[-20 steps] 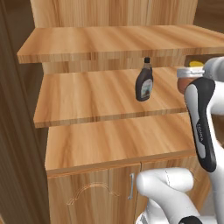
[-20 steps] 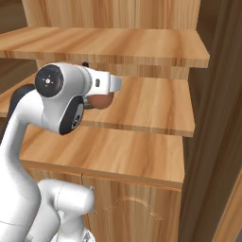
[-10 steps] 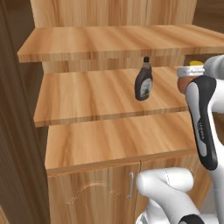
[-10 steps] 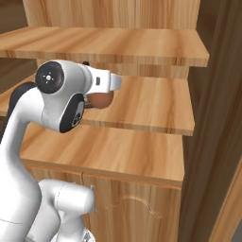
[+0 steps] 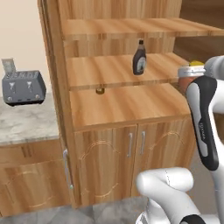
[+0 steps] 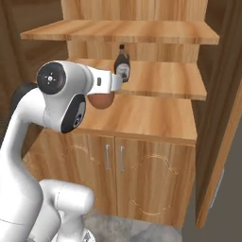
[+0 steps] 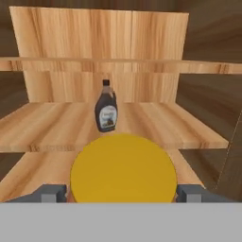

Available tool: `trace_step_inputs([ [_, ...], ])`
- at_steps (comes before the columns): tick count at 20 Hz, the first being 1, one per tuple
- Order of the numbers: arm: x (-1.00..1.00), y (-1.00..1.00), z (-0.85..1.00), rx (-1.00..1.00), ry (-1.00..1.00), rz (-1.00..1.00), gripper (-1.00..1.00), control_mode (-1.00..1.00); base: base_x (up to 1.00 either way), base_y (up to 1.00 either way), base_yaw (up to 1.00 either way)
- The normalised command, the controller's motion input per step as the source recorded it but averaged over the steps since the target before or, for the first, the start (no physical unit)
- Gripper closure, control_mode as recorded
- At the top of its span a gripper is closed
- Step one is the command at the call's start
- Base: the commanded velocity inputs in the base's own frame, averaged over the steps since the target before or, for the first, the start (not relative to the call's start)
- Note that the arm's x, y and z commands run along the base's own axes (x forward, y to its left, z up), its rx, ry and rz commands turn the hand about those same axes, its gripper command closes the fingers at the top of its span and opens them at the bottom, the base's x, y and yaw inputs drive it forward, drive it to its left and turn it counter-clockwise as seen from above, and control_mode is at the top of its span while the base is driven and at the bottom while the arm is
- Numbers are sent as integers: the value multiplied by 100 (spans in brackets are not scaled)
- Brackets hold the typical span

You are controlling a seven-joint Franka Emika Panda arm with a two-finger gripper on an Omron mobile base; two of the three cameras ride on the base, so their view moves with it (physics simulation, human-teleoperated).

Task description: Pick the syrup bottle and honey bottle from the cabinet and place them next to the mug.

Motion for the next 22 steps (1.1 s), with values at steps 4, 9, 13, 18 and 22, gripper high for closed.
trace_step_inputs([
  [4, 0, 0, 0, 0, 0, 0, 100, 100, -100, 74, 0],
  [9, 0, 0, 0, 0, 0, 0, 100, 100, -100, 81, 3],
  [13, 0, 0, 0, 0, 0, 0, 100, 100, -100, 68, 1],
  [18, 0, 0, 0, 0, 0, 0, 100, 100, -95, 51, 0],
  [22, 0, 0, 0, 0, 0, 0, 100, 100, -24, 66, 0],
])
